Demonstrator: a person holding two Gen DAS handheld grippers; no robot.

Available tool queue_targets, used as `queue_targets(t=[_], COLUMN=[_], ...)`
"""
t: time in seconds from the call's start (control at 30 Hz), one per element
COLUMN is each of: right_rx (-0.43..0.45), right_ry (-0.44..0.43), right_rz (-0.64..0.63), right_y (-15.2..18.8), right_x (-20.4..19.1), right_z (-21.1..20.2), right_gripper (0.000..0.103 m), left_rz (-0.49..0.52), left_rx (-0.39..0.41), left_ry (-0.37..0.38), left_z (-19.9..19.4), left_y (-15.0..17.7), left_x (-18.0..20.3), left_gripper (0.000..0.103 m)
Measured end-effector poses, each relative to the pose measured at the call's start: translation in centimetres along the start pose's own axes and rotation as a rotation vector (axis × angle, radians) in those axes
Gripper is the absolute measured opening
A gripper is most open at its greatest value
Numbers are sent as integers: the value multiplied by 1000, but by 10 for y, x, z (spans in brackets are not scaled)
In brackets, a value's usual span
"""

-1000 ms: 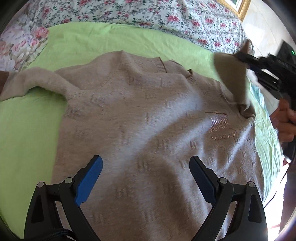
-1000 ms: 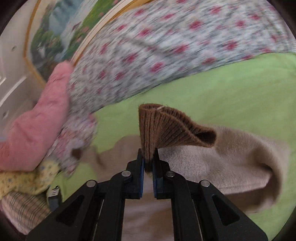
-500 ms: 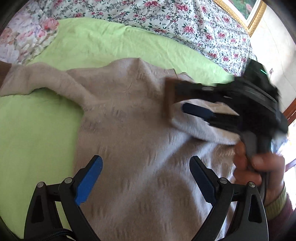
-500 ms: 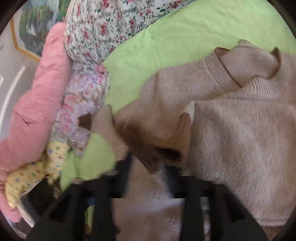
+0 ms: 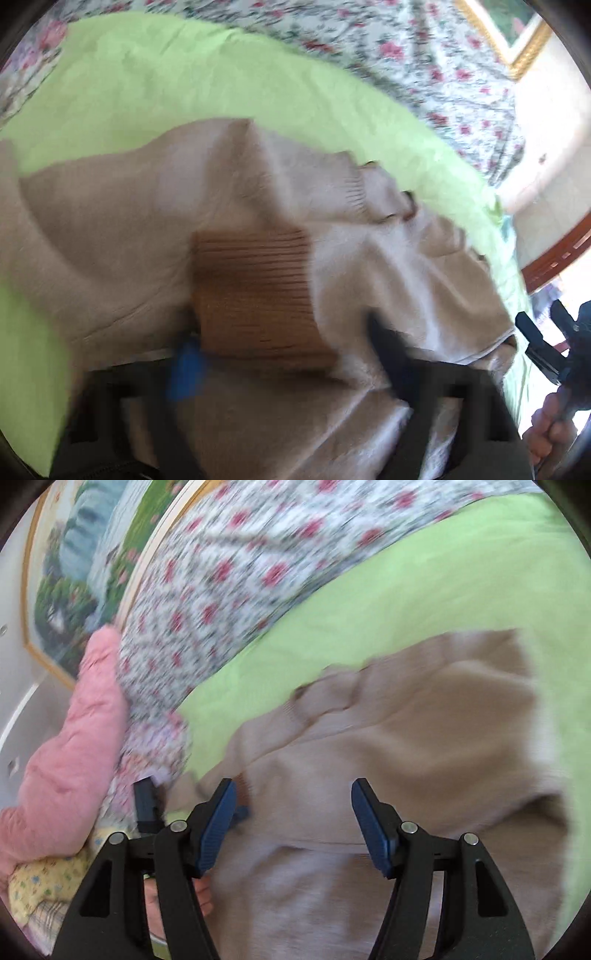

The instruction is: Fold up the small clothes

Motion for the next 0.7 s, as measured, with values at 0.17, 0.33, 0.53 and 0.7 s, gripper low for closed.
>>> queue_targets(t=[0.17,0.33,0.53,0.7], right_rx=[157,146,-41,-113], right_ry=[130,295,386,340], right_rz=[42,62,31,-100], right_y=[-38,-74,-78,-73], right_x=[47,102,136,124], right_z=[-50,-43,17,34], right_gripper=[65,65,65,10], left_rz=[11,-24,-5,25], left_rx=[119,44,51,68], left_ry=[-11,-8,-5,-7], left_z=[-37,-19,-18,-23], left_y=[-10,6,12,6], left_x=[5,-14,-9,-1], left_gripper=[13,14,16,16])
Point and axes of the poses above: each gripper's, at about its wrist camera, not at the fingertips, and z roughly the way its jaws point, x to its right, y to its underside, the point moved 10 cm from there along z, roughly the way its jaws point, and after that the axes turned 7 degrees about z, right-handed, at the moved point
